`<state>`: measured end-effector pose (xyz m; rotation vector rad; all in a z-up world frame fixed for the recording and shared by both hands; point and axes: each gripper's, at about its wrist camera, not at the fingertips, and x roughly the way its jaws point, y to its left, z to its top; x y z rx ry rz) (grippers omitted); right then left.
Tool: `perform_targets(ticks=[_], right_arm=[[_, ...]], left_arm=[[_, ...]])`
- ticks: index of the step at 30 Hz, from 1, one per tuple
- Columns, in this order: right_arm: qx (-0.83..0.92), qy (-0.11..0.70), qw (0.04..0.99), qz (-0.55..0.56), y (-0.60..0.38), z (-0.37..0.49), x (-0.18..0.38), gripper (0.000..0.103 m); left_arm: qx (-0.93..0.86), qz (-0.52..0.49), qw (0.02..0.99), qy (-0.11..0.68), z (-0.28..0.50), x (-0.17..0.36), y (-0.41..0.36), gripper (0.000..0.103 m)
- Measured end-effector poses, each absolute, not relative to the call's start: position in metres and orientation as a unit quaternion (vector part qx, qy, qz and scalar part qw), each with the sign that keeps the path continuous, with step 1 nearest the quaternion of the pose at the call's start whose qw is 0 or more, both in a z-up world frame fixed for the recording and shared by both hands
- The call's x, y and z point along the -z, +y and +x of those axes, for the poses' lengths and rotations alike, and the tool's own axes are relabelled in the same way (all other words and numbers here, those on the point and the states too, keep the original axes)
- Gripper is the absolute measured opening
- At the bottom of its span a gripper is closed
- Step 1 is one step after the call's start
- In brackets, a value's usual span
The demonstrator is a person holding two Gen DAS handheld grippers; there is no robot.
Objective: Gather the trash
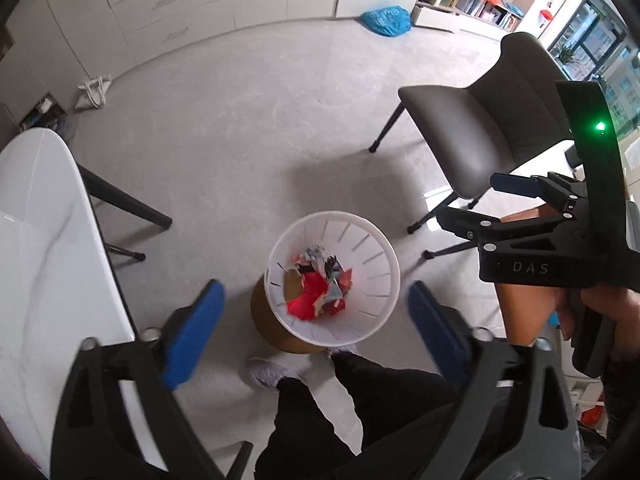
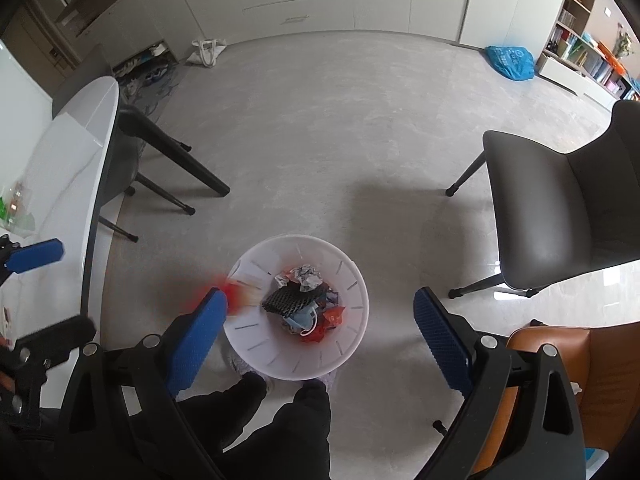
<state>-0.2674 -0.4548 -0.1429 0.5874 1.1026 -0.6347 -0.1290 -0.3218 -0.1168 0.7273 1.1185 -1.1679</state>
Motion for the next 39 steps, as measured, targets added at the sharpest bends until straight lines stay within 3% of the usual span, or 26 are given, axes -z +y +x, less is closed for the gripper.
perform_targets(ticks=[8, 11, 13, 22, 32, 39], right_arm=[[0.247, 0.491, 0.805, 0.225, -0.434, -0.222, 0.109, 0.094], [0.196, 0.480, 0.835, 0.186, -0.408, -0.178, 0.085, 0.094], [0.154, 0.466, 0.857, 0.156, -0.383, -0.145, 0.067, 0.100], [-0.042, 0.389, 0.920, 0.030, -0.246, -0.023, -0.020, 0.100], [-0.185, 0.317, 0.929, -0.035, -0.144, 0.010, -0.086, 0.101], [-0.203, 0.322, 0.923, -0.059, -0.125, 0.014, -0.084, 0.101]], left_arm=[[0.461, 0.268, 0.707, 0.465, -0.093, 0.080, -0.288, 0.091], [0.408, 0.238, 0.761, 0.445, -0.068, 0.055, -0.251, 0.091], [0.359, 0.208, 0.798, 0.437, -0.047, 0.036, -0.216, 0.091], [0.102, 0.088, 0.912, 0.387, 0.009, -0.037, -0.049, 0.091], [-0.099, -0.038, 0.929, 0.355, 0.001, -0.075, 0.096, 0.095], [-0.115, -0.054, 0.923, 0.363, 0.013, -0.069, 0.111, 0.095]])
